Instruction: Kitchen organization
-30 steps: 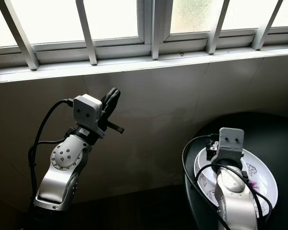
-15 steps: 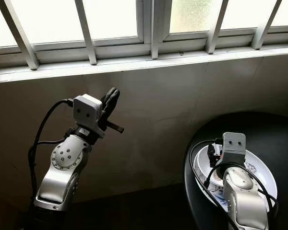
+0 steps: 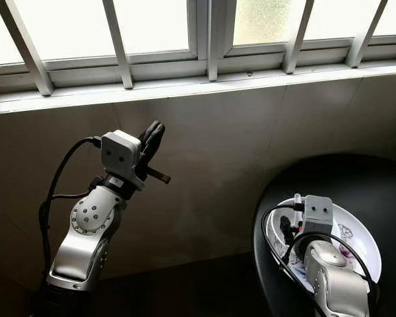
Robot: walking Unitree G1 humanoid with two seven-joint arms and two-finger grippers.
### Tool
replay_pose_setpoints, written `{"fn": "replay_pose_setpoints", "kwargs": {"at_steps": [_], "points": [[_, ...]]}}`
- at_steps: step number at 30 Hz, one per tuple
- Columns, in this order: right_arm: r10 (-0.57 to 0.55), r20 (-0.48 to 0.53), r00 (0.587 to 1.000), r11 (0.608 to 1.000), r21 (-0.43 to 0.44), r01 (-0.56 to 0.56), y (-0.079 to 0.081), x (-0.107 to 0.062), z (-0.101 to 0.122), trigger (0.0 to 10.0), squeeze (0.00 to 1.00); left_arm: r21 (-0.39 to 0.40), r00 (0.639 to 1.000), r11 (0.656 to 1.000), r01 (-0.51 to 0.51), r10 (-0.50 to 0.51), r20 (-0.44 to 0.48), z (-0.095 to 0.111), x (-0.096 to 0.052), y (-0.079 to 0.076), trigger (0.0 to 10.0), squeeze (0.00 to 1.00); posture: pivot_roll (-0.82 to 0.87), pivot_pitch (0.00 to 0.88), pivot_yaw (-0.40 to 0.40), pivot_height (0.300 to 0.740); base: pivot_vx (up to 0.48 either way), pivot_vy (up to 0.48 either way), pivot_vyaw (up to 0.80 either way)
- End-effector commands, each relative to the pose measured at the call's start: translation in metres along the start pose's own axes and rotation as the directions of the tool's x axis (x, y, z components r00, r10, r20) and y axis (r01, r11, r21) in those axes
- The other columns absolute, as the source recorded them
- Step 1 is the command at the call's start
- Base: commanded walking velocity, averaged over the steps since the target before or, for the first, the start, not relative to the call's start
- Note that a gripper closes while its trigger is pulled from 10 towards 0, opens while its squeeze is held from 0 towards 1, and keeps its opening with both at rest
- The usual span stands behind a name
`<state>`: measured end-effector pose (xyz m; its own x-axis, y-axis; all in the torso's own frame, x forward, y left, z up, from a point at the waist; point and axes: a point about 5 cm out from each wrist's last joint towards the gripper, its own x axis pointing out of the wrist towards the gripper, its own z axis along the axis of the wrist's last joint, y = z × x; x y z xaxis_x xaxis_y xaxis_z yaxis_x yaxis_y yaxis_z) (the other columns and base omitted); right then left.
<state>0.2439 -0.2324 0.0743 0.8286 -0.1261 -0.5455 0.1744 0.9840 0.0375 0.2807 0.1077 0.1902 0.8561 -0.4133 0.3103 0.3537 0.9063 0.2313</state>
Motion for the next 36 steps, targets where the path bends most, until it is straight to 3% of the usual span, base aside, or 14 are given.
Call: {"fn": "replay_pose_setpoints", "kwargs": {"at_steps": [1,2,3,4,5,6,7,8,18,25,29,34,36], "points": [[-0.003,-0.004,1.0,1.0,0.018,0.003,-0.005,0.001,0.0,10.0,0.0,0.005,1.0,1.0,0.009,-0.009,-0.01,-0.002,0.0,-0.002,10.0,0.0,0.07,0.0,-0.036,0.74,0.0,0.0,0.0],[-0.003,-0.007,1.0,1.0,0.018,0.003,-0.006,0.002,0.0,9.3,0.0,0.005,1.0,1.0,0.009,-0.009,-0.01,-0.002,0.0,-0.002,10.0,0.0,0.07,0.0,-0.036,0.74,0.0,0.0,0.0],[-0.004,-0.012,1.0,1.0,0.017,0.004,-0.008,0.003,-0.001,6.1,0.0,0.007,1.0,1.0,0.008,-0.008,-0.011,-0.002,0.0,-0.002,10.0,0.0,0.08,0.0,-0.037,0.74,0.0,0.0,0.0],[-0.004,-0.012,1.0,1.0,0.017,0.004,-0.008,0.003,-0.001,6.1,0.0,0.007,1.0,1.0,0.008,-0.008,-0.011,-0.002,0.0,-0.002,10.0,0.0,0.08,0.0,-0.037,0.74,0.0,0.0,0.0],[-0.005,-0.015,1.0,1.0,0.018,0.006,-0.009,0.004,-0.001,4.9,0.0,0.008,1.0,1.0,0.007,-0.007,-0.012,-0.002,0.0,-0.001,10.0,0.0,0.08,0.0,-0.037,0.74,0.0,0.0,0.0],[-0.006,-0.014,1.0,1.0,0.018,0.006,-0.009,0.004,-0.001,1.4,0.0,0.009,1.0,1.0,0.007,-0.007,-0.013,-0.003,0.0,-0.001,10.0,0.0,0.08,0.0,-0.037,0.74,0.0,0.0,0.0],[-0.007,-0.013,1.0,1.0,0.018,0.007,-0.009,0.004,-0.001,1.4,0.0,0.01,1.0,1.0,0.007,-0.007,-0.014,-0.003,0.0,-0.001,10.0,0.0,0.08,0.0,-0.037,0.74,0.0,0.0,0.0],[-0.007,-0.011,1.0,1.0,0.02,0.007,-0.009,0.004,-0.001,0.0,0.0,0.01,1.0,1.0,0.006,-0.006,-0.015,-0.003,0.0,-0.001,10.0,0.0,0.08,0.0,-0.037,0.74,0.0,0.0,0.0],[-0.029,0.035,0.999,1.0,0.002,0.029,-0.008,0.002,0.006,0.0,0.0,0.009,1.0,1.0,0.011,-0.011,-0.019,-0.004,0.0,-0.001,10.0,0.0,0.07,0.0,-0.036,0.74,0.0,0.0,0.0],[-0.101,0.174,0.98,0.989,-0.094,0.118,-0.006,-0.003,0.026,0.0,0.0,0.009,1.0,1.0,0.011,-0.011,-0.018,-0.003,0.0,-0.002,10.0,0.0,0.07,0.0,-0.034,0.74,0.0,0.0,0.0],[-0.12,0.297,0.947,0.975,-0.143,0.169,0.0,-0.01,0.045,0.0,0.0,0.01,1.0,1.0,0.011,-0.011,-0.017,-0.003,0.0,-0.002,10.0,0.0,0.07,0.0,-0.035,0.74,0.0,0.0,0.0],[-0.12,0.479,0.87,0.955,-0.183,0.233,0.012,-0.023,0.069,0.0,0.0,0.011,1.0,1.0,0.011,-0.011,-0.018,-0.003,0.0,-0.002,10.0,0.0,0.07,0.0,-0.035,0.74,0.0,0.0,0.0],[-0.108,0.504,0.857,0.956,-0.183,0.228,0.015,-0.025,0.071,0.0,0.0,0.011,1.0,1.0,0.012,-0.012,-0.018,-0.003,0.0,-0.002,10.0,0.0,0.07,0.0,-0.035,0.74,0.0,0.0,0.0]]}}
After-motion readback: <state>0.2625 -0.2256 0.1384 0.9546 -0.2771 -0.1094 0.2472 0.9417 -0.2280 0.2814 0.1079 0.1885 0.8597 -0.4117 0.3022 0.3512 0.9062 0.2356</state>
